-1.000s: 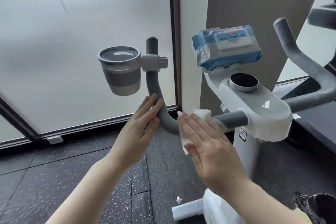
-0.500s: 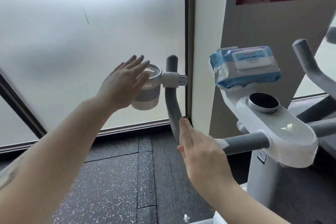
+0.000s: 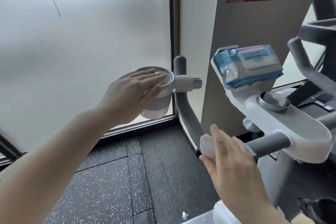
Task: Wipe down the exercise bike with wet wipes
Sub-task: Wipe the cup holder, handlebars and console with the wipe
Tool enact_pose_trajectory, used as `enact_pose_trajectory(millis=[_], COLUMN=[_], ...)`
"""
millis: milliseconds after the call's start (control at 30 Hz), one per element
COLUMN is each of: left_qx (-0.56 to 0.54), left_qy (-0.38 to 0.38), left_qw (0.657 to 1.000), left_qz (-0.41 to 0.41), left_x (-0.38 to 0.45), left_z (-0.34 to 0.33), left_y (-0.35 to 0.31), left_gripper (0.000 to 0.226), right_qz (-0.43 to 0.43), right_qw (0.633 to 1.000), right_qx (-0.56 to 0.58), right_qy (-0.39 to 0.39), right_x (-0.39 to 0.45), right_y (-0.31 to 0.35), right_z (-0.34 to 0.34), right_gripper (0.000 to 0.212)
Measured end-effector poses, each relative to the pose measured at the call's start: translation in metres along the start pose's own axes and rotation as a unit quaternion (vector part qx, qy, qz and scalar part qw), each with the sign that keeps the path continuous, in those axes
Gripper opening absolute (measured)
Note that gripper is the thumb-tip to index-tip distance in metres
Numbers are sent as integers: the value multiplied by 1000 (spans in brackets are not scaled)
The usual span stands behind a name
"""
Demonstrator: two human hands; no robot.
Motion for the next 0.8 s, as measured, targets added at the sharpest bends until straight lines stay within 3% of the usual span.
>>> enact_pose_trajectory(millis=[200, 300, 367, 500, 567, 667, 733, 800], left_qx=[0, -7, -18, -46, -50, -60, -70, -76], left_qy=[11, -16, -48, -90, -87, -90, -87, -82], left_qw=[999, 999, 997, 993, 992, 990, 989, 989], left_qz=[-44, -51, -50, -67, -76, -90, -93, -95], left_x=[8, 8, 5, 3, 5, 8, 9, 10], left_z=[2, -2, -6, -11, -13, -14, -13, -12], left_y=[7, 5, 3, 5, 7, 11, 12, 12], left_gripper=[55, 46, 39, 36, 39, 38, 37, 39], right_qz=[-107, -198, -231, -189, -189, -198, -235, -236], right_qw=[986, 962, 955, 968, 970, 974, 968, 963], right_qx=[-75, -12, 34, -120, -141, -109, -74, -74], right_qy=[107, 188, 184, 113, 64, -4, 33, 105], right_x=[56, 102, 113, 65, 34, 27, 55, 96], right_y=[36, 40, 46, 61, 59, 57, 65, 70], right_z=[4, -5, -13, -6, -4, -6, -12, -28], right_gripper=[46, 44, 45, 51, 60, 42, 29, 36])
Point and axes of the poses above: each hand's wrist, its own x-axis towards the middle knuckle, its own z-axis out of the back of the hand, y = z × x, the point moved 1 cm from there along x, towards the middle knuckle, and after that the axes turned 6 degrees about z, right-handed, at the moved point
